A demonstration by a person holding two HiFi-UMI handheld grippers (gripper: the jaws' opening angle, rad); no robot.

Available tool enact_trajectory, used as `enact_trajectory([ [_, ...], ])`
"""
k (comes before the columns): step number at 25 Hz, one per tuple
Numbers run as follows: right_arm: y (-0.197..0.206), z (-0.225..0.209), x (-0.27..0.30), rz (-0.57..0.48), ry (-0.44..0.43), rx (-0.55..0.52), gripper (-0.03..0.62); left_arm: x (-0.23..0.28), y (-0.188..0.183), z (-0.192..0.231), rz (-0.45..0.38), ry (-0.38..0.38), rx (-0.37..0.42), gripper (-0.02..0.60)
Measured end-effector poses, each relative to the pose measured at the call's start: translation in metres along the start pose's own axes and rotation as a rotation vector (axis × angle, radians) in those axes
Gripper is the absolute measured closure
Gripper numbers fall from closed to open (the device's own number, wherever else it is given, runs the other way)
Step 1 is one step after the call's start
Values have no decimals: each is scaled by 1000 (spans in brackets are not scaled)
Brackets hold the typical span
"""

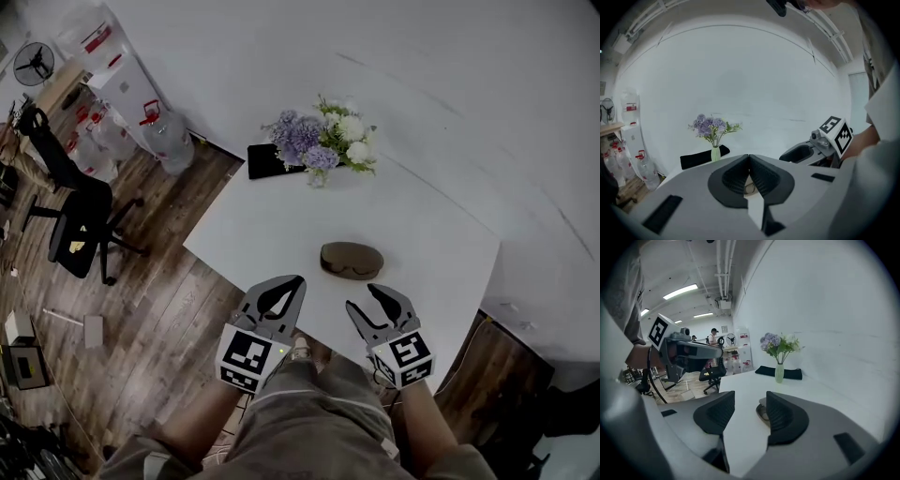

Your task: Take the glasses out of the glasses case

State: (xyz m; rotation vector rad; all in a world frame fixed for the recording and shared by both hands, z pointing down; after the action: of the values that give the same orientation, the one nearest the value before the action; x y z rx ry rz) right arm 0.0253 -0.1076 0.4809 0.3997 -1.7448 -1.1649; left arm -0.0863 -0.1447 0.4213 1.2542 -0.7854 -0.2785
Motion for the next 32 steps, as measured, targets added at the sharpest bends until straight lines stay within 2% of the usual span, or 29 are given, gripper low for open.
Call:
enact_trajectory([
  [7, 38, -22, 45, 77, -68, 36, 379, 49, 47, 5, 108, 0, -23, 565],
  [13, 77, -28, 72, 186, -161, -9, 379, 93, 95, 7, 206, 5, -33, 565],
  [16, 87, -34, 82, 191, -183, 29, 379, 110, 117, 11, 249, 8, -42, 565],
  [25, 93, -44, 102, 175, -224, 33, 379, 150, 171, 12, 346, 48, -102, 565],
  [32, 70, -56, 104, 140, -230, -32, 379, 154, 177, 11, 338, 55, -112, 565],
])
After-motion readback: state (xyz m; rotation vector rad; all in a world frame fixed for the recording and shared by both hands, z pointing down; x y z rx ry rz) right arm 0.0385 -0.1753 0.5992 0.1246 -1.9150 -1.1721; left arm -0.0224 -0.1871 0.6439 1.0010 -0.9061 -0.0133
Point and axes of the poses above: the fingertips, and each gripper's own axes: x forward along the fingers, z to its left, y out of its underside, the point moved 1 cm from there along -x, backward along the fingers, and after that the axes turned 2 degrees about y, right-handed, at the moved point
